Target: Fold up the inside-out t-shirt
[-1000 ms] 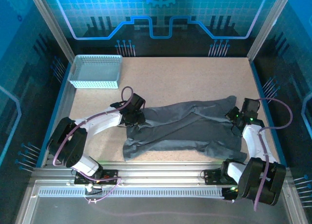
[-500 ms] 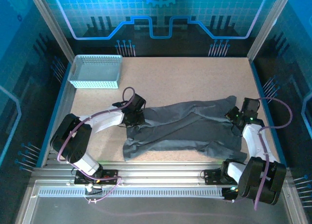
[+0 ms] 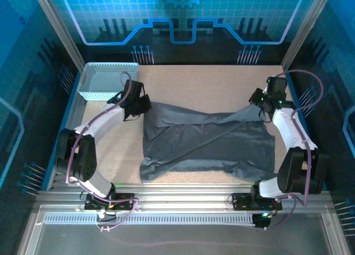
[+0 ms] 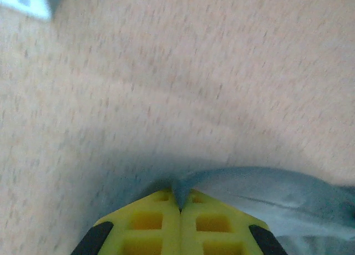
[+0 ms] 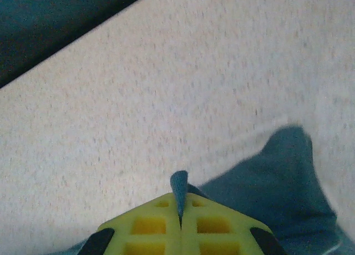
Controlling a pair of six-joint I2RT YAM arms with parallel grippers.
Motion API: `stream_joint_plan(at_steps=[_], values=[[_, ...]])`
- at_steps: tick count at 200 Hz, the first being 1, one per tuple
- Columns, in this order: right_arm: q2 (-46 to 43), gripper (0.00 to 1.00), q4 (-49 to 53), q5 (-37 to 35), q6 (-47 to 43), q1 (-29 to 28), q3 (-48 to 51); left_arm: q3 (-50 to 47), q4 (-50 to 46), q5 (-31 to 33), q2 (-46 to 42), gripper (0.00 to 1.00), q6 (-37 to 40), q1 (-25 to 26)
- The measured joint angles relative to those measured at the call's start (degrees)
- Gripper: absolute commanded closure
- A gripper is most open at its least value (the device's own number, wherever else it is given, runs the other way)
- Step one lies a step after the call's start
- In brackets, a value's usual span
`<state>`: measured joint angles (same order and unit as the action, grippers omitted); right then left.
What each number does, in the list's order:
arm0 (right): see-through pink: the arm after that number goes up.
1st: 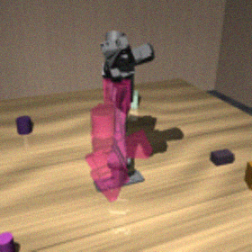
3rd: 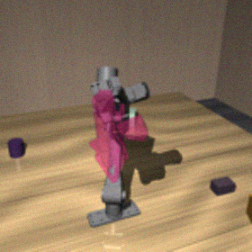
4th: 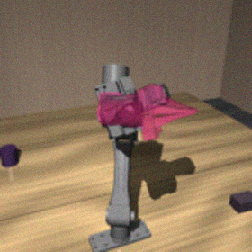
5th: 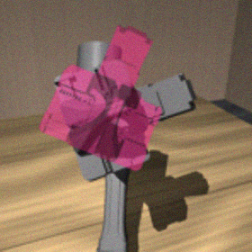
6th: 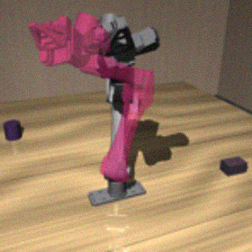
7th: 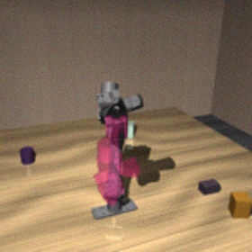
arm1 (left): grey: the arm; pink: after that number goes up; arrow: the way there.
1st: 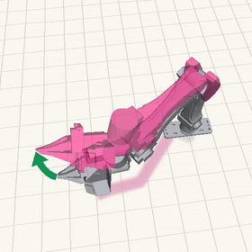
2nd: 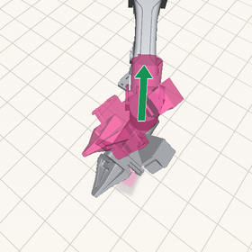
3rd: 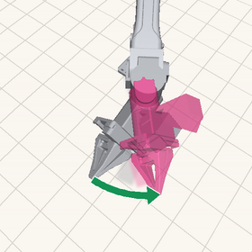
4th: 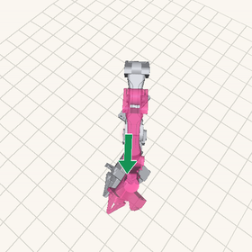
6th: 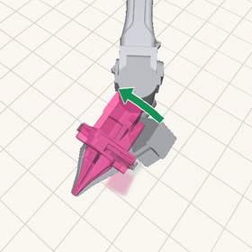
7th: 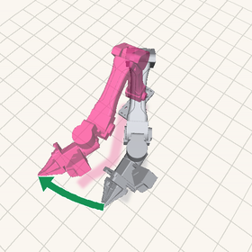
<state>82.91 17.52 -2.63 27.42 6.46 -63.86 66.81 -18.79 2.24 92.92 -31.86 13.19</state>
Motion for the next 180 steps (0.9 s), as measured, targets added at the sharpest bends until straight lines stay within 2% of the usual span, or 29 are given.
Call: stream_joint_plan(at_steps=[54,90,146,180], values=[[11.3,1.0,-4.1,0.1,-5.8,0.3,-15.6,9.4,2.9,-5.1,11.8,1.0,2.3,-6.5],[18.8,1.0,-7.0,3.3,-8.5,0.3,-25.0,13.0,3.3,-7.4,17.5,1.0,2.5,-8.1],[32.3,1.0,-6.3,5.7,-11.8,0.1,-41.2,17.7,2.9,-9.6,21.3,1.0,3.3,-10.1],[36.7,1.0,-4.0,5.2,-13.8,0.0,-47.5,23.1,1.9,-11.3,24.6,0.89,3.3,-11.5]])
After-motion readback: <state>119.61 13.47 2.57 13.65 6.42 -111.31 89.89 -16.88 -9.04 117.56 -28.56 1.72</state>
